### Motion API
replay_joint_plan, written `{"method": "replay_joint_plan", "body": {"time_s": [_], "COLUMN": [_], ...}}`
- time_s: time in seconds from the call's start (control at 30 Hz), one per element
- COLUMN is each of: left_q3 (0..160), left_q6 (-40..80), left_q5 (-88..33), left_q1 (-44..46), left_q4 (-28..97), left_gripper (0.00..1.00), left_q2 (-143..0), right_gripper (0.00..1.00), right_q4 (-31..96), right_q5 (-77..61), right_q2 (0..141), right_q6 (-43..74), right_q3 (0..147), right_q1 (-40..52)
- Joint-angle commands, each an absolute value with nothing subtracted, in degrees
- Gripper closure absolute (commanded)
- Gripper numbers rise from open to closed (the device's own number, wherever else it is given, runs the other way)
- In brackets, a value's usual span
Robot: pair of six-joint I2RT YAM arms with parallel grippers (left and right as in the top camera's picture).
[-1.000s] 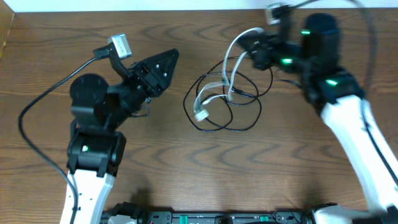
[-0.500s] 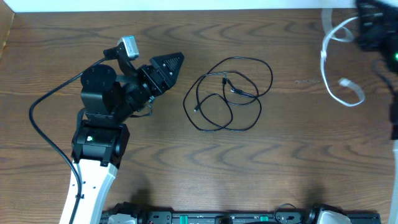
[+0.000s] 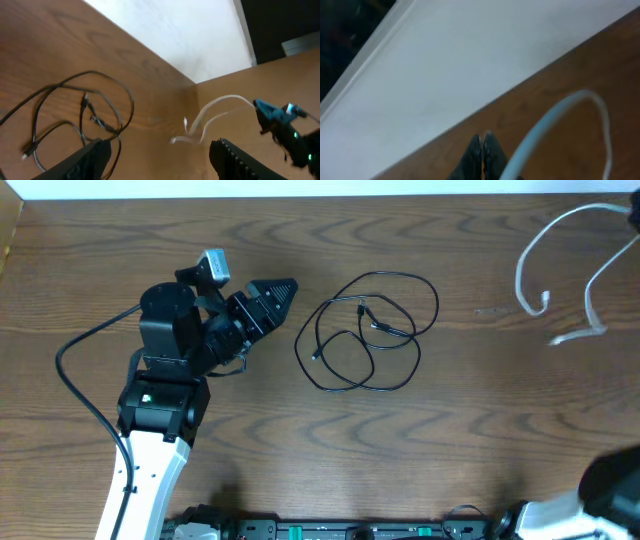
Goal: Untangle cables
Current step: 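Carry the white cable to the upper right with the right gripper, then drop the white cable at the upper right corner and open the right gripper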
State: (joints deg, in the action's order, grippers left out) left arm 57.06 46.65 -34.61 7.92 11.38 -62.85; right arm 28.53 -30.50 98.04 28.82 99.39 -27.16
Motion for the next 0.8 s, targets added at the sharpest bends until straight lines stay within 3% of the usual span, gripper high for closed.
{"method": "replay_joint_plan", "body": {"time_s": [0.0, 0.17, 0.27, 0.43, 0.77], "left_q3": [58.3, 58.3, 58.3, 58.3, 58.3], "left_q6": [46.1, 46.1, 46.1, 46.1, 46.1], "left_q5": [-35.6, -35.6, -35.6, -35.6, -35.4], "left_q1": [7.7, 7.7, 7.7, 7.7, 7.7], "left_q4": [11.6, 11.6, 11.6, 12.6, 14.3], "left_gripper": [0.31, 0.31, 0.31, 0.31, 0.31], "left_q2": [-63.0, -63.0, -63.0, -63.2, -63.2], "right_gripper": [0.99, 0.99, 0.99, 0.99, 0.99], "right_q4": [34.9, 45.4, 46.7, 43.9, 50.5], "right_q5": [-31.6, -30.9, -31.0, -26.5, -12.7], "right_q2": [104.7, 116.9, 121.8, 128.5, 141.0], "right_q6": [26.6, 26.6, 27.9, 28.7, 22.6], "right_q3": [116.9, 139.4, 145.6, 146.2, 146.2], "right_q1": [-27.4, -27.3, -27.3, -27.3, -27.3]}}
